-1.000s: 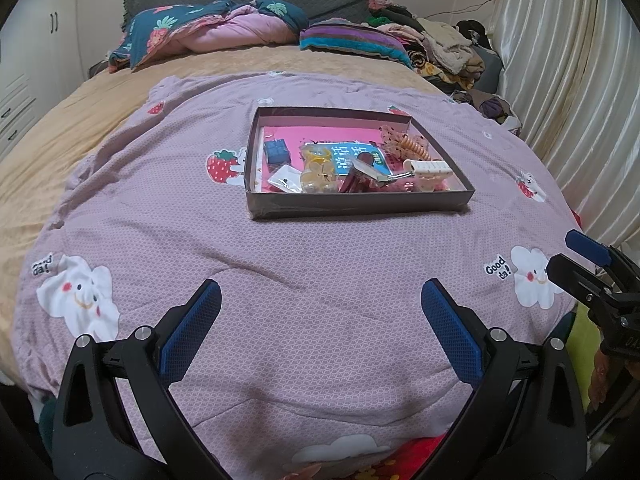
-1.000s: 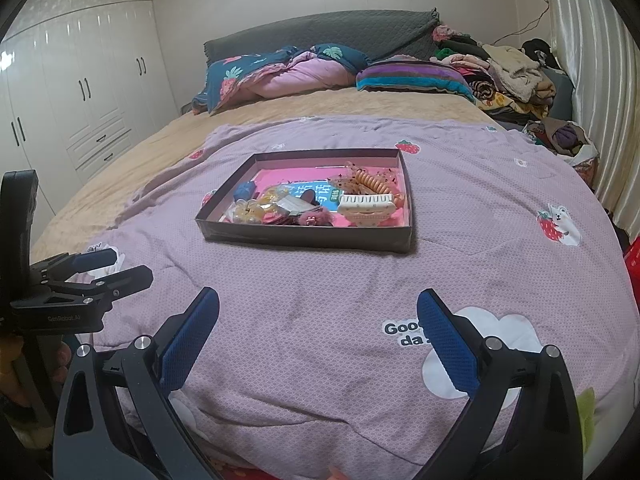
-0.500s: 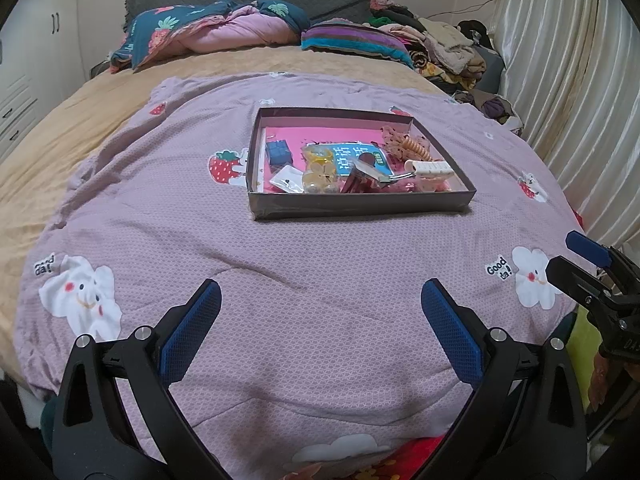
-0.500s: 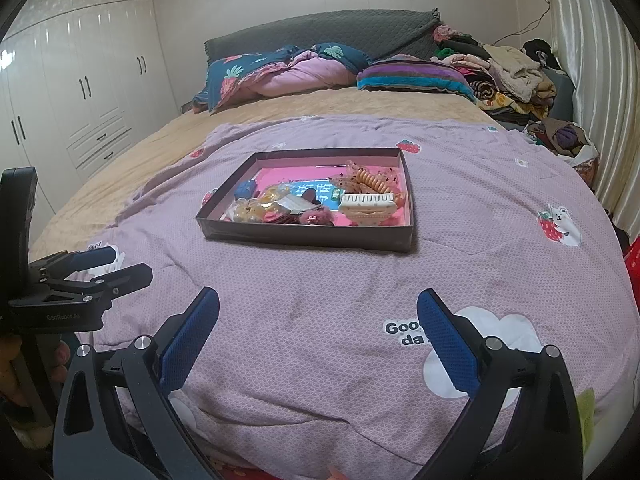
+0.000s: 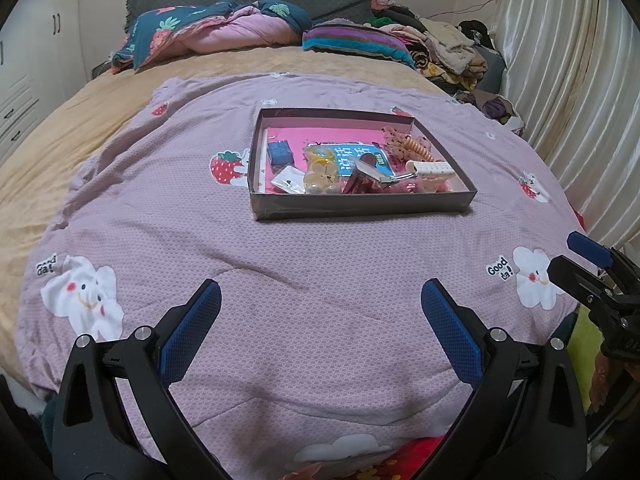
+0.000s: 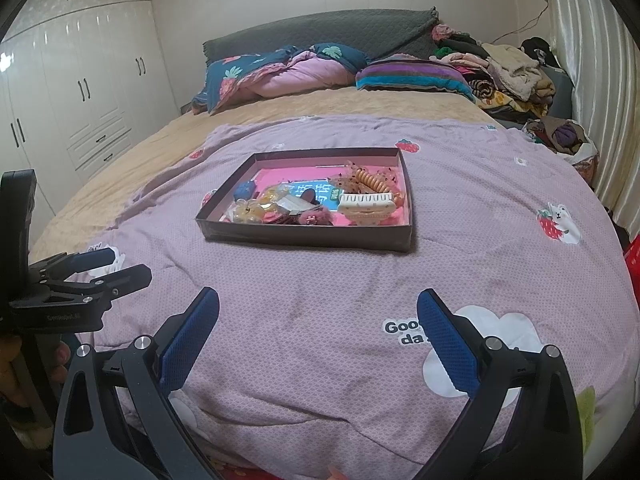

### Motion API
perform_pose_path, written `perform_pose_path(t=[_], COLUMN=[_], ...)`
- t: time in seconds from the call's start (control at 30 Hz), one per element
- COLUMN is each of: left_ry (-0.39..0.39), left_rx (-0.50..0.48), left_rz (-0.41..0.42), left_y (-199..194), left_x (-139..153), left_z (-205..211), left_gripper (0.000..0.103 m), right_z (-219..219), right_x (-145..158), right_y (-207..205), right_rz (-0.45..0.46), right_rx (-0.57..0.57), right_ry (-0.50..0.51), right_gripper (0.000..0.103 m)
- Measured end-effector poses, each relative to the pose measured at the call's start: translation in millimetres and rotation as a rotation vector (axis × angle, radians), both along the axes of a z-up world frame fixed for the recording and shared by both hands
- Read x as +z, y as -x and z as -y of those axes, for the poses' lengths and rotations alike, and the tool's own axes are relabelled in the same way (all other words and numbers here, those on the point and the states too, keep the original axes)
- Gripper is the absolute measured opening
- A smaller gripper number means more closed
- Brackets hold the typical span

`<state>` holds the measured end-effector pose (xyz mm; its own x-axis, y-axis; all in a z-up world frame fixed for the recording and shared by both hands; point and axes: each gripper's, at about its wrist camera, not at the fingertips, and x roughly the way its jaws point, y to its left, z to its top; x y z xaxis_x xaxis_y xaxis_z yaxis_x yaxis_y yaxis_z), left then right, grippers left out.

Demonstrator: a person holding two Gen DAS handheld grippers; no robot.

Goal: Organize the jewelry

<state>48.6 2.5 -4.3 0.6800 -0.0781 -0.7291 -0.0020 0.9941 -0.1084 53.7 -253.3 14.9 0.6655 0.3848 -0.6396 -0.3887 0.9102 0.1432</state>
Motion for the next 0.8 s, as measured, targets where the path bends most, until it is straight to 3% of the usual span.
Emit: perform_pose_path(t=[0.8], left_ry=[0.001], left_rx=[-0.003], left_rz=[-0.001], left_y=[0.4], left_x=[-0.1], left_z=[-1.3], left_gripper=[0.094], right_z=[-0.3], right_x=[4.9], right_y=[1.5], right_rz=[0.007], right_rx=[-0.005], right_ry=[0.008], right_gripper=[0.099])
